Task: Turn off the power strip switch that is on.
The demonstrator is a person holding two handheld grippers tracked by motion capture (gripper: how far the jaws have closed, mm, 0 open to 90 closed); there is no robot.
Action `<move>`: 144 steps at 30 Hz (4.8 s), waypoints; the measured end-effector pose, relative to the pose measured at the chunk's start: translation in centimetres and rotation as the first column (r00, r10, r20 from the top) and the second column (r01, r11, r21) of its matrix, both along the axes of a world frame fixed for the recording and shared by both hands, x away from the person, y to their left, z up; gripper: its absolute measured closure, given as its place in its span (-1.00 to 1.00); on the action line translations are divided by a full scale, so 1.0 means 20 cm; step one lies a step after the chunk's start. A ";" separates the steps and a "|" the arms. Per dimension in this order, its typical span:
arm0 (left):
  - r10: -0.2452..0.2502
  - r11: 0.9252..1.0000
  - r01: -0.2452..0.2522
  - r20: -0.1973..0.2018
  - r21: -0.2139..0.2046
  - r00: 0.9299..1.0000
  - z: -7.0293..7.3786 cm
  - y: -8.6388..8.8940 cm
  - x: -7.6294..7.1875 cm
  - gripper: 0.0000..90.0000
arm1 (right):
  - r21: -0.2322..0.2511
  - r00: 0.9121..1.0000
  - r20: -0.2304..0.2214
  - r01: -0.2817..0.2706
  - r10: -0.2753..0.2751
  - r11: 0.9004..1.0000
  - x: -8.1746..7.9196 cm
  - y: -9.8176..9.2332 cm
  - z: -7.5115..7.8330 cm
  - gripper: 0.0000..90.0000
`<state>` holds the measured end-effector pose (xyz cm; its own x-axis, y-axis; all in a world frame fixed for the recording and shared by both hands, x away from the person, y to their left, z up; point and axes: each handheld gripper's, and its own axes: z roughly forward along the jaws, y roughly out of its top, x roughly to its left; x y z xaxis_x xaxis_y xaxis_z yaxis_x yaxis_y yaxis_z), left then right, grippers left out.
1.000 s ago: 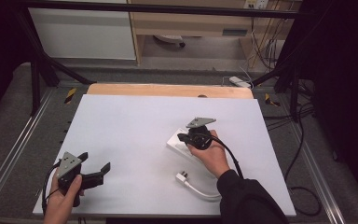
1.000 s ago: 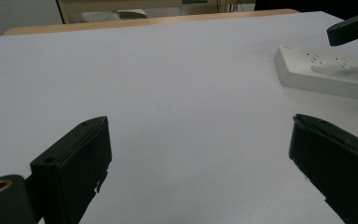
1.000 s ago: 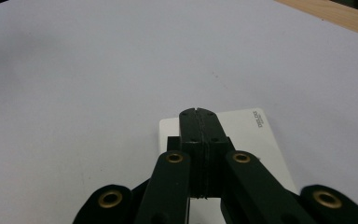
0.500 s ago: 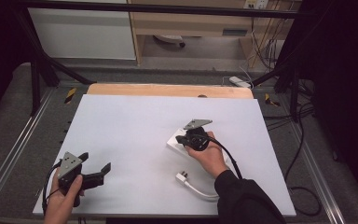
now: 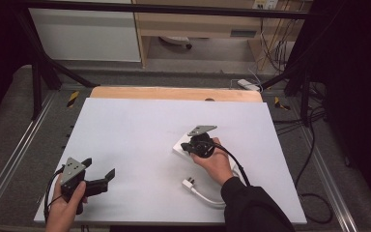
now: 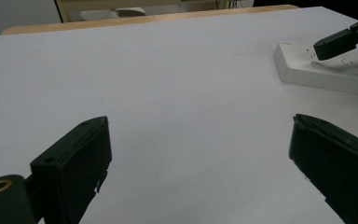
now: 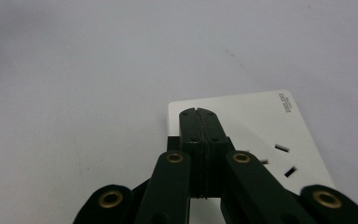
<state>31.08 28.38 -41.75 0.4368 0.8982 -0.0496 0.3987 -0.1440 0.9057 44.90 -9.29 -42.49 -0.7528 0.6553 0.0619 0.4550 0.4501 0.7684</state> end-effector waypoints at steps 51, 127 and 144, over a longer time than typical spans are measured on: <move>-0.006 1.000 0.006 -0.004 0.003 1.000 0.00 0.00 0.00 -0.87 | -0.019 1.000 -0.027 0.003 -0.003 1.000 0.01 0.01 -0.02 1.00; -0.001 1.000 0.001 -0.006 0.001 1.000 0.00 0.00 0.00 -0.87 | 0.127 0.988 0.063 0.131 -0.140 0.983 0.04 -0.06 0.11 -0.57; -0.005 1.000 0.005 -0.012 0.002 1.000 0.00 -0.01 0.00 -0.87 | 0.147 0.982 0.068 0.165 -0.176 0.975 0.04 -0.09 0.16 -0.83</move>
<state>31.12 28.25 -41.81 0.4405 0.8962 -0.0530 0.4086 -0.1476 0.9007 45.70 -11.05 -39.34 -0.6369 0.7636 0.1065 0.4501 0.2562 0.8554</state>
